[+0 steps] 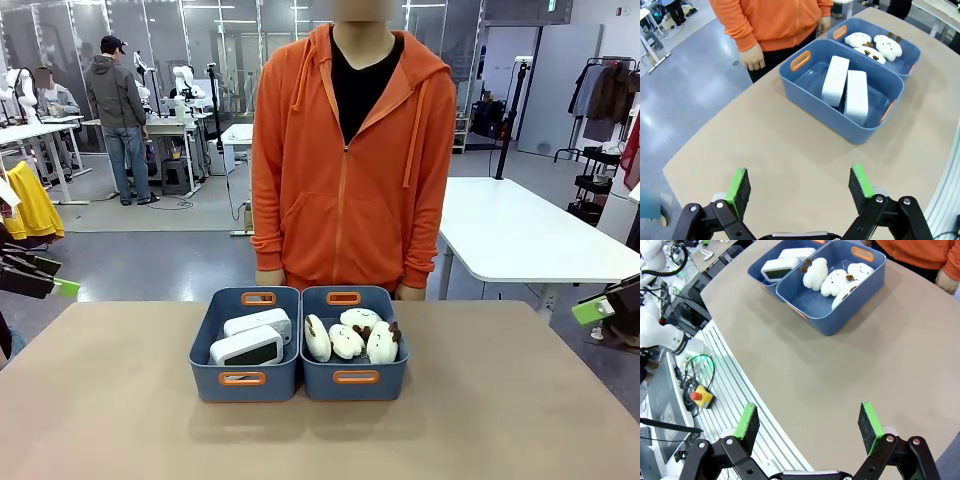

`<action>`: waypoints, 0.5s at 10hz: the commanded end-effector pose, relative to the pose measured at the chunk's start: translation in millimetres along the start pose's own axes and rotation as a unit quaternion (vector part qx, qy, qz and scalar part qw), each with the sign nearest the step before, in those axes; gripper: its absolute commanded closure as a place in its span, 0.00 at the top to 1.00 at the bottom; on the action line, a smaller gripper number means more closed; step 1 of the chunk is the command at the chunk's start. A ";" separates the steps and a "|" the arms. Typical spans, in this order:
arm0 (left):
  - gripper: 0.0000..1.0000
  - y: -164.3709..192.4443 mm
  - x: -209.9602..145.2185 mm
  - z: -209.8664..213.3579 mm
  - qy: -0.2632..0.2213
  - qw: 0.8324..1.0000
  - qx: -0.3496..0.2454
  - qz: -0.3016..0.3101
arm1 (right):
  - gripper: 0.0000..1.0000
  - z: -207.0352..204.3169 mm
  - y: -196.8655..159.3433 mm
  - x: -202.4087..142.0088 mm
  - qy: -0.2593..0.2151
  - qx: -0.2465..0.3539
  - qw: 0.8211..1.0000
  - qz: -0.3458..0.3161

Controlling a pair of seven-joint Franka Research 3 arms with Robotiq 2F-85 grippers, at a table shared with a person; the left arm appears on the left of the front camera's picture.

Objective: Sort the digital clocks into the basket.
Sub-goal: Pick up the Digital clock from the table and place it into the empty Plastic storage basket.

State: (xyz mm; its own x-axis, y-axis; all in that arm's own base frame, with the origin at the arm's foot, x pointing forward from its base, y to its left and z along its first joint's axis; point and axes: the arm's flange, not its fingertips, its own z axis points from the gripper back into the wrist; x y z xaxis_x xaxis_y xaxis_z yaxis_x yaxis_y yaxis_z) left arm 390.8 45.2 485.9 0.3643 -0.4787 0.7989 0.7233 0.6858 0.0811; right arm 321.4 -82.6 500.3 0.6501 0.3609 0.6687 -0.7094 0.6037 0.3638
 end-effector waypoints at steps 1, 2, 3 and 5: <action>1.00 1.8 5.7 2.4 0.009 1.000 -0.006 0.005 | 1.00 -1.3 -0.6 0.2 -0.005 0.006 1.000 0.006; 1.00 1.8 5.7 2.4 0.009 1.000 -0.006 0.005 | 1.00 -1.3 -0.6 0.2 -0.005 0.006 1.000 0.006; 1.00 1.8 5.7 2.4 0.009 1.000 -0.006 0.005 | 1.00 -1.3 -0.6 0.2 -0.005 0.006 1.000 0.006; 1.00 1.8 5.7 2.4 0.009 1.000 -0.006 0.005 | 1.00 -1.3 -0.6 0.2 -0.005 0.006 1.000 0.006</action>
State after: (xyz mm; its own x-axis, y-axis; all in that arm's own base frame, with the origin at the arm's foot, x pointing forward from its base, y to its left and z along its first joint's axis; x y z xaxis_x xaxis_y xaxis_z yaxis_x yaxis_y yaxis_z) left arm 390.6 44.9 485.9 0.3645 -0.4798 0.7980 0.7249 0.6841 0.0802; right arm 321.4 -82.6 500.3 0.6501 0.3609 0.6687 -0.7094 0.6037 0.3638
